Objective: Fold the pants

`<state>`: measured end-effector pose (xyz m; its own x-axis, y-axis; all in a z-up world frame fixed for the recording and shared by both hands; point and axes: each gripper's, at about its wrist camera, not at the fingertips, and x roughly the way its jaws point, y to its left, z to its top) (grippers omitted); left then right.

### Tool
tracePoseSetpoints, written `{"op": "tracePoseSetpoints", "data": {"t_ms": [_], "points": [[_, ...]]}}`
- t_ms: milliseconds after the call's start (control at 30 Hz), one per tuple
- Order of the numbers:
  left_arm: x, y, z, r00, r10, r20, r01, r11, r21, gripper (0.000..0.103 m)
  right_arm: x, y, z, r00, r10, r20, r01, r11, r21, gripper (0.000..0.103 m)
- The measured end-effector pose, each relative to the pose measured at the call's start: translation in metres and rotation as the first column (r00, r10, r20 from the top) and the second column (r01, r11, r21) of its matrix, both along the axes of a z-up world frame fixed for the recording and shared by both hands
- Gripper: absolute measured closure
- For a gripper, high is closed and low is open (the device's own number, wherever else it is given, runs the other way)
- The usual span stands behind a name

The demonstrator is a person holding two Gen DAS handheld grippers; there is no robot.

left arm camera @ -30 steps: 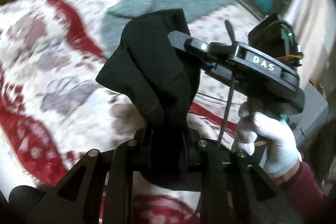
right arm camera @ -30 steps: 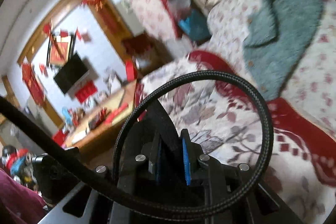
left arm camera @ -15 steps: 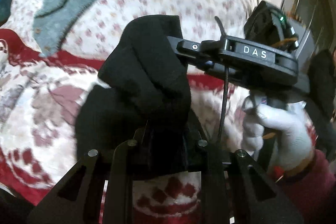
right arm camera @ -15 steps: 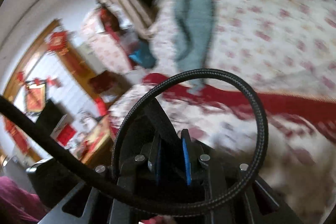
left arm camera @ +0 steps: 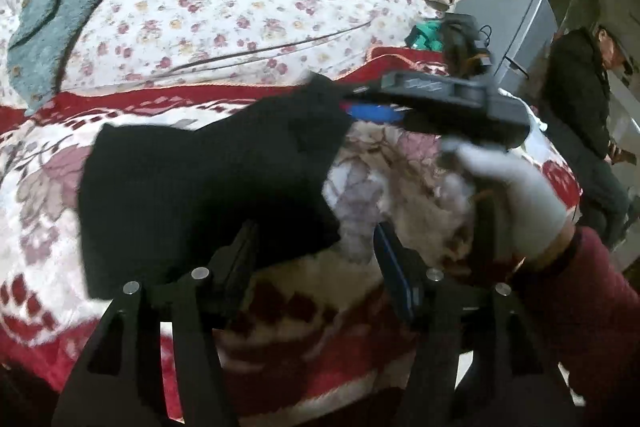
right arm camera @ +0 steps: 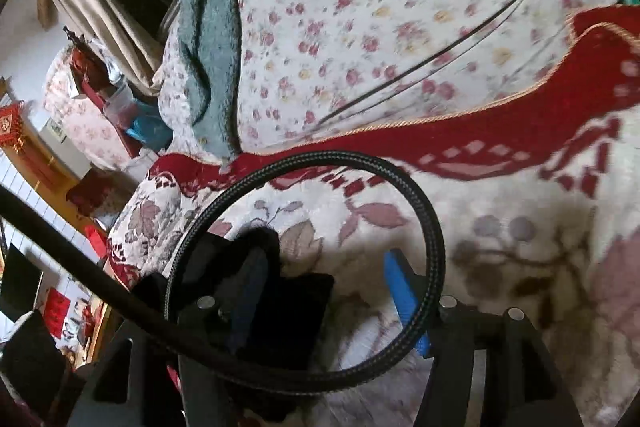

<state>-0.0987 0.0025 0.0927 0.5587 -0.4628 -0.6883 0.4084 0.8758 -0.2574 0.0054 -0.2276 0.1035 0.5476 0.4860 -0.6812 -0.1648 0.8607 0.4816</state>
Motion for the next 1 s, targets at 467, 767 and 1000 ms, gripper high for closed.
{"op": "tracePoseSetpoints", "data": {"t_ms": [467,767,1000], "points": [[0.054,0.087,0.015,0.968,0.249,0.038,-0.250,0.968,0.002,0.045,-0.013,0.020,-0.021,0.992,0.057,-0.114,-0.035,0.982,0.185,0.026],[0.109,0.095,-0.037,0.904,0.418,-0.089,-0.399,0.900,0.174,0.045,-0.011,0.089,-0.018,0.970,0.241,-0.039,-0.240,0.970,0.034,0.072],[0.114,0.111,-0.045,0.878,0.469,-0.094,-0.455,0.880,0.138,0.041,-0.004,0.088,-0.016,0.973,0.232,0.022,-0.230,0.971,-0.068,0.073]]}}
